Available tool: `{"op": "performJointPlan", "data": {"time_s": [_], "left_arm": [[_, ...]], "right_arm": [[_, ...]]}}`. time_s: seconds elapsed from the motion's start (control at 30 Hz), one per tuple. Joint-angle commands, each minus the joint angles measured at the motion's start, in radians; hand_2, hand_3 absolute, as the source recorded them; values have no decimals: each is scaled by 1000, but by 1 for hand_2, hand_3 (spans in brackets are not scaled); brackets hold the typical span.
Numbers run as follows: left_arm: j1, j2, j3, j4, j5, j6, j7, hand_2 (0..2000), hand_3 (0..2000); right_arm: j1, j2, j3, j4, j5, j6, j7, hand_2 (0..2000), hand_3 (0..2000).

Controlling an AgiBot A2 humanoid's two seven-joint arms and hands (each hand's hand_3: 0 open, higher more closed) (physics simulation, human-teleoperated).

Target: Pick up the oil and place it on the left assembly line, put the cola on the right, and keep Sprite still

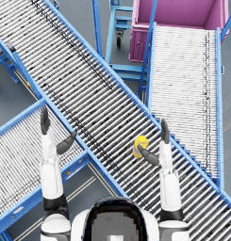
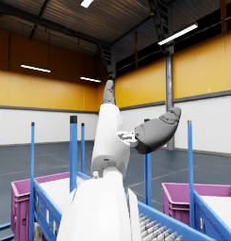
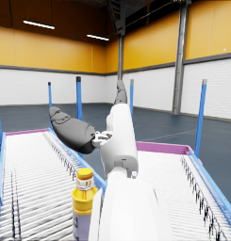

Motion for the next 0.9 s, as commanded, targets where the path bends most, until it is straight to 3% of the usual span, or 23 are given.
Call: {"op": "performJointPlan", "data": {"time_s": [0.03,0.4,0.53,0.87,0.9], "left_arm": [[-2,1,1,-1,0,0,0,0,0],[13,7,13,34,0,0,0,0,0],[13,10,9,41,0,0,0,0,0],[4,17,-10,59,0,0,0,0,0],[13,17,-20,58,0,0,0,0,0]], "right_arm": [[-16,3,51,-98,0,0,0,0,0],[19,-25,151,-459,0,0,0,0,0],[79,-51,175,-612,0,0,0,0,0],[249,-125,224,-816,0,0,0,0,0],[256,-128,216,-823,0,0,0,1361,327]]}}
